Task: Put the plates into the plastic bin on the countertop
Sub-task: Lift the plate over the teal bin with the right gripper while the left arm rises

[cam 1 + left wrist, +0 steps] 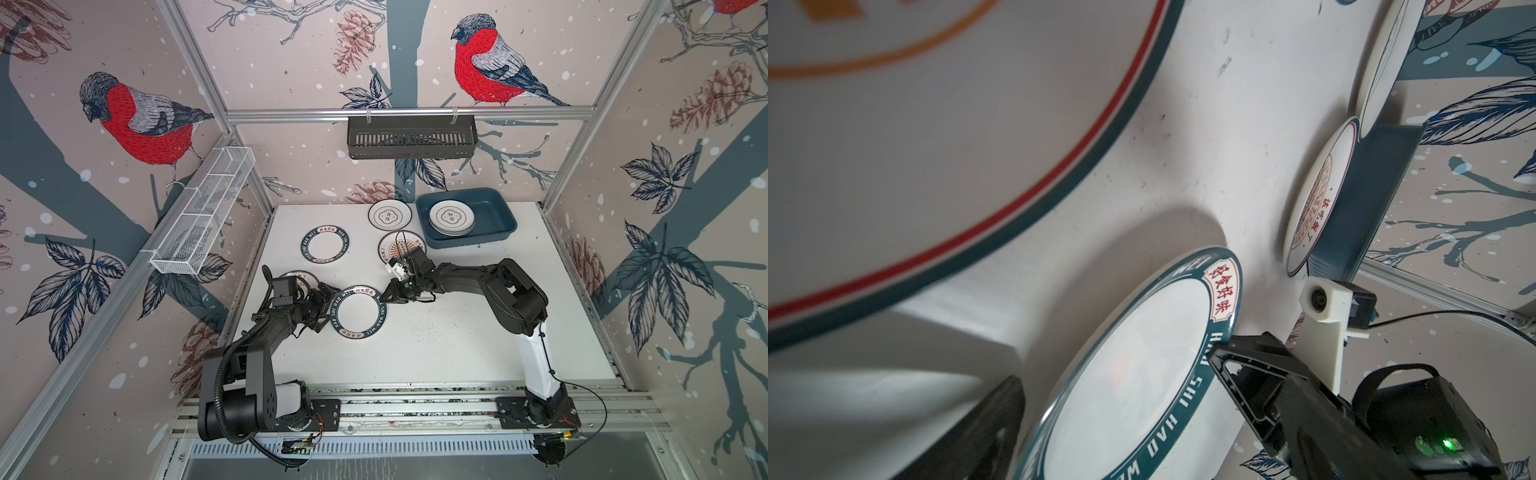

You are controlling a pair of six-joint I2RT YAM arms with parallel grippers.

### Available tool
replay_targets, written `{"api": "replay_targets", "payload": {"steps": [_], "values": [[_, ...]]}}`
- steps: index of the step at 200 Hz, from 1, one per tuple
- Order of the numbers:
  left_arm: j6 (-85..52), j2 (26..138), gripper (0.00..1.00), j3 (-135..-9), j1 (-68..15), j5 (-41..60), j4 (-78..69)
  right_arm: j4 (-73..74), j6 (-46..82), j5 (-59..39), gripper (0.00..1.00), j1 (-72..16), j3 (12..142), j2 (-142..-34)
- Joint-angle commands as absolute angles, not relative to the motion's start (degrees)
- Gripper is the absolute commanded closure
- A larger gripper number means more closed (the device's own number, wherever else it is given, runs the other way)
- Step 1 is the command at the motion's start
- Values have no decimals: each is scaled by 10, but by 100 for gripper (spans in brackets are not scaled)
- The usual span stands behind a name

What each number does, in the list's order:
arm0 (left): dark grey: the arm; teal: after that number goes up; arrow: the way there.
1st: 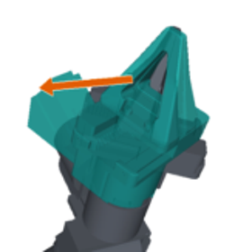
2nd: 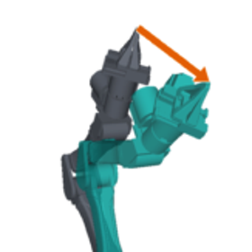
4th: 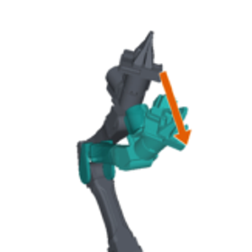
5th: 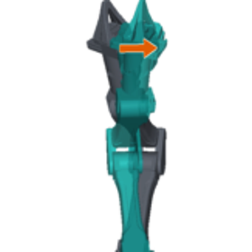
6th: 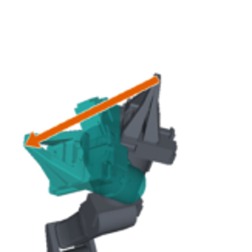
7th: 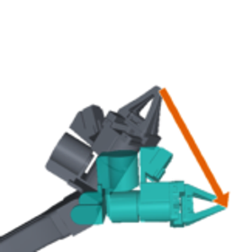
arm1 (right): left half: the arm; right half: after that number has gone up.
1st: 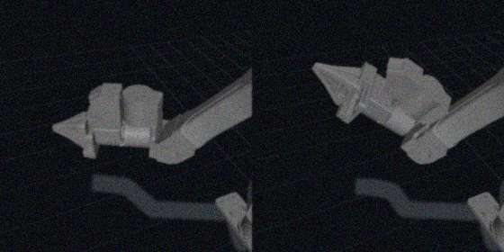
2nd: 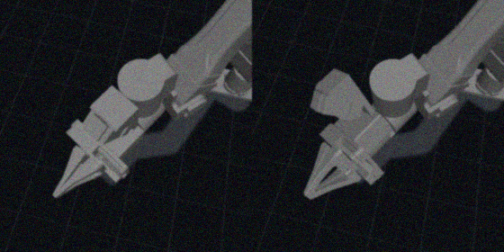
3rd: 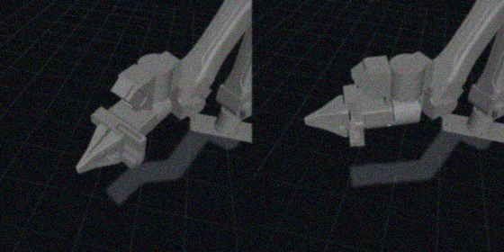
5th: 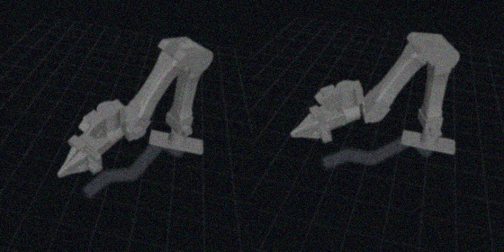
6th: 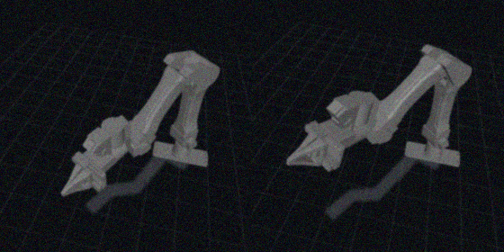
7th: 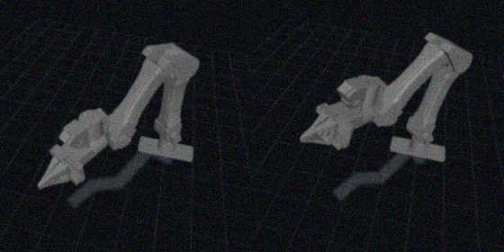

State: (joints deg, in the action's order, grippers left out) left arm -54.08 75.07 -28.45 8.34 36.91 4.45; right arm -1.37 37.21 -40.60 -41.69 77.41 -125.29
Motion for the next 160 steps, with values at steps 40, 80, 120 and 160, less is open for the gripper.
{"api": "replay_targets", "payload": {"steps": [40,80,120,160], "values": [[-497,759,4,-337,83,349,70,-93,366,-355,95,-409,782,-1255],[-464,763,4,-394,83,325,110,-95,370,-349,96,-398,781,-1220],[-440,765,4,-443,83,331,114,-76,383,-344,96,-368,773,-1167],[-429,776,4,-492,67,351,75,-78,383,-344,96,-334,770,-1113]]}}
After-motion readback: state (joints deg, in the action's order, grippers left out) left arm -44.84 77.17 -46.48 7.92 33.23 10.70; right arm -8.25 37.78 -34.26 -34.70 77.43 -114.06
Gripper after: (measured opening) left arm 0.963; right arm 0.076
